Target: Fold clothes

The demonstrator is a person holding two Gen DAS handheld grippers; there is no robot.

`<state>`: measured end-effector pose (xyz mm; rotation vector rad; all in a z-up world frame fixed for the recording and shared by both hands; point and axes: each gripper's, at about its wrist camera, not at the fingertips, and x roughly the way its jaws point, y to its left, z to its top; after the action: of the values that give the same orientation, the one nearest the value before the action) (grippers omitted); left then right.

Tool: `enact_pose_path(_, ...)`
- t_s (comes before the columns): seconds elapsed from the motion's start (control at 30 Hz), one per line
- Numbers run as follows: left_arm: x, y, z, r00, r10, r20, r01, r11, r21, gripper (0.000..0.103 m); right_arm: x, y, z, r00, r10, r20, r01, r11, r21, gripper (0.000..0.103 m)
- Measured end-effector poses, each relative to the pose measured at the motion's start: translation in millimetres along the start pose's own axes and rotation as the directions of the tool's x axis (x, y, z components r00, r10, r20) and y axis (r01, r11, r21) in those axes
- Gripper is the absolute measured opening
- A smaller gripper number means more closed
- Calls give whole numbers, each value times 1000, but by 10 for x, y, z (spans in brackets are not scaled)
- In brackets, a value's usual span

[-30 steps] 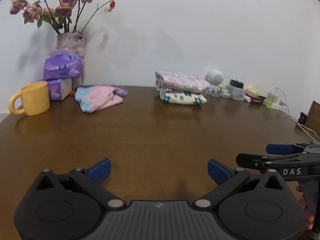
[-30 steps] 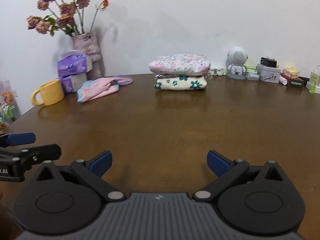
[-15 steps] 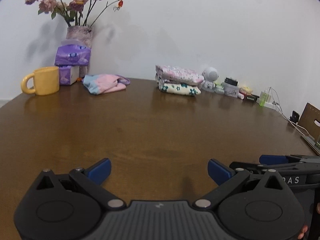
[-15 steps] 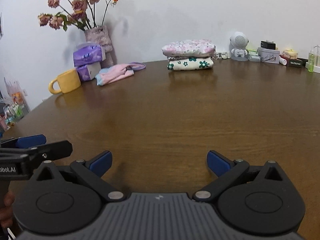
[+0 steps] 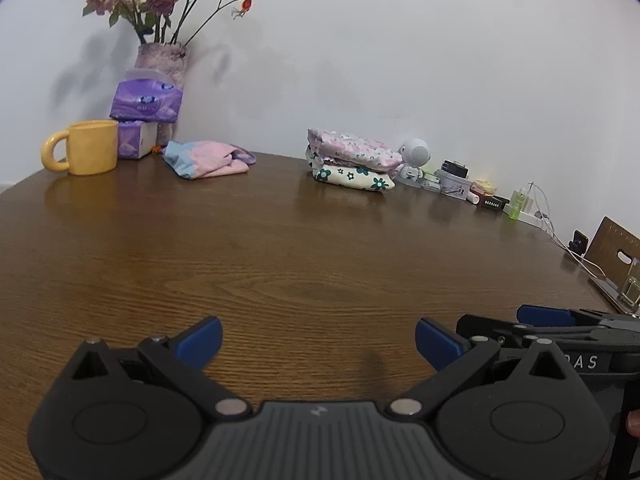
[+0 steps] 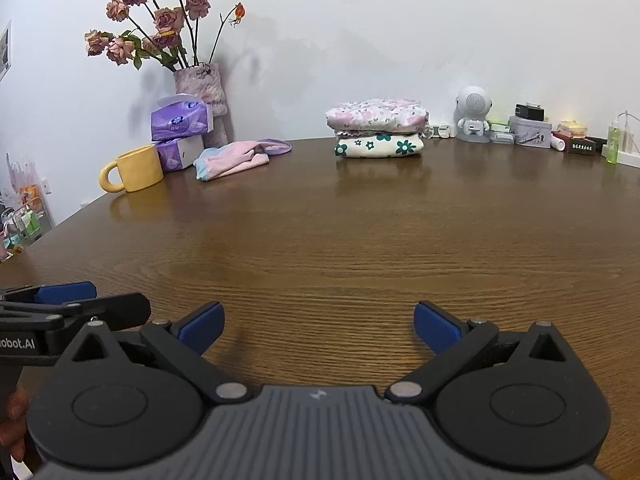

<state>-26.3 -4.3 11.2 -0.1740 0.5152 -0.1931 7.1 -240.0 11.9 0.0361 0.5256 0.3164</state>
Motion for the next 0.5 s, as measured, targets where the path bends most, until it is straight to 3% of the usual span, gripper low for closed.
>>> enact_pose_path(0.2, 65, 50, 13, 999, 6, -43, -8, 999, -34, 103, 16, 24, 2, 1000, 2, -14, -2, 1000, -19, 103)
enact_pose_path(0.5, 68, 50, 7, 999, 4, -43, -5, 999, -34, 103, 17, 29, 5, 1000, 2, -17, -2, 1000, -20, 103)
